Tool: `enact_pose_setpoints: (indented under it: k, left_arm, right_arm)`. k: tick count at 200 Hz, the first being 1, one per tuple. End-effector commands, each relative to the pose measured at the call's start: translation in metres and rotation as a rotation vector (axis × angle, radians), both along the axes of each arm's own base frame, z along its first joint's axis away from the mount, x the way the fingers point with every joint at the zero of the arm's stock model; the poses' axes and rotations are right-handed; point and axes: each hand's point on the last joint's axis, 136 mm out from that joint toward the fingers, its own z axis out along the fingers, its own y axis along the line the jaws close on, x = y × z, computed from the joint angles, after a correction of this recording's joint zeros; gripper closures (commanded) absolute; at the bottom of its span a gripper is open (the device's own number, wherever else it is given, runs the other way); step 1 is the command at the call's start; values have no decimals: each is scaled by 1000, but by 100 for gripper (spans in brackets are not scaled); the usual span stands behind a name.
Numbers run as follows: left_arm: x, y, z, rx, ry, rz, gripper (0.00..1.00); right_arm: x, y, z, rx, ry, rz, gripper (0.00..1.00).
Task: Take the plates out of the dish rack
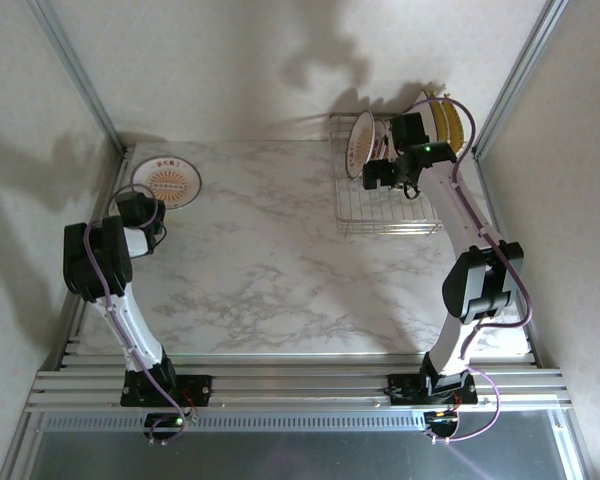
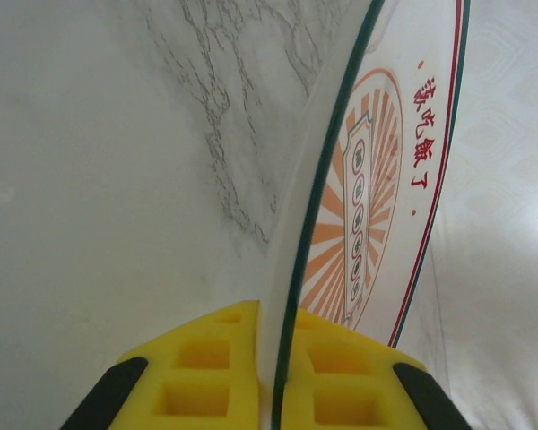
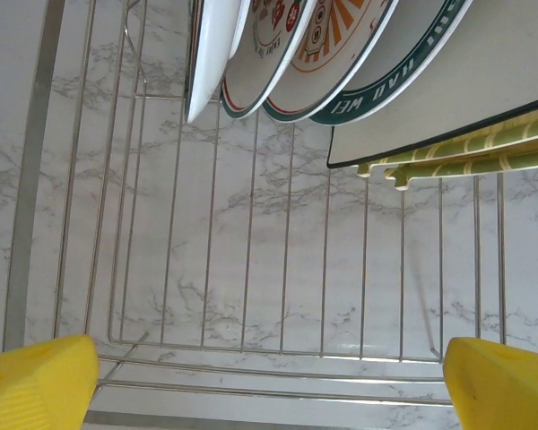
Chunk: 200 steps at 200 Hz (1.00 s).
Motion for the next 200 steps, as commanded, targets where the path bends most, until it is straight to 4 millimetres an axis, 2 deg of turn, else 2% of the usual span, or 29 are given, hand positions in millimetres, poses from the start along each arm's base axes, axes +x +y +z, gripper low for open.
enact_pose_setpoints:
  k: [1, 28, 46, 80, 113, 147, 184, 193, 200]
  left_arm:
    - [20, 2, 19, 27, -71, 2, 100]
    - [24, 7, 6, 37, -31, 16, 97]
    - [24, 9, 1, 33, -18, 26, 87]
    - [22, 13, -6, 55, 18, 47, 78]
    - [20, 16, -3, 99, 39, 48, 56]
    - [10, 23, 7, 222, 111, 53, 25]
    - [-5, 31, 24, 373, 199, 56, 10]
    - [-12, 31, 23, 393, 240, 51, 7]
    - [-16, 32, 25, 418, 259, 48, 1]
  right_arm:
    - [4, -2, 4, 2, 3, -5, 1]
    - [5, 1, 9, 13, -9, -1, 1]
    - [4, 0, 10, 12, -5, -1, 1]
    - [1, -1, 8, 10, -5, 0, 1]
    - [-2, -1, 7, 11, -3, 5, 1]
    - [-4, 0, 8, 17, -6, 14, 1]
    - [-6, 1, 14, 26, -24, 22, 1]
    - [-7, 0, 15, 28, -28, 21, 1]
    - [-7, 1, 16, 32, -32, 23, 1]
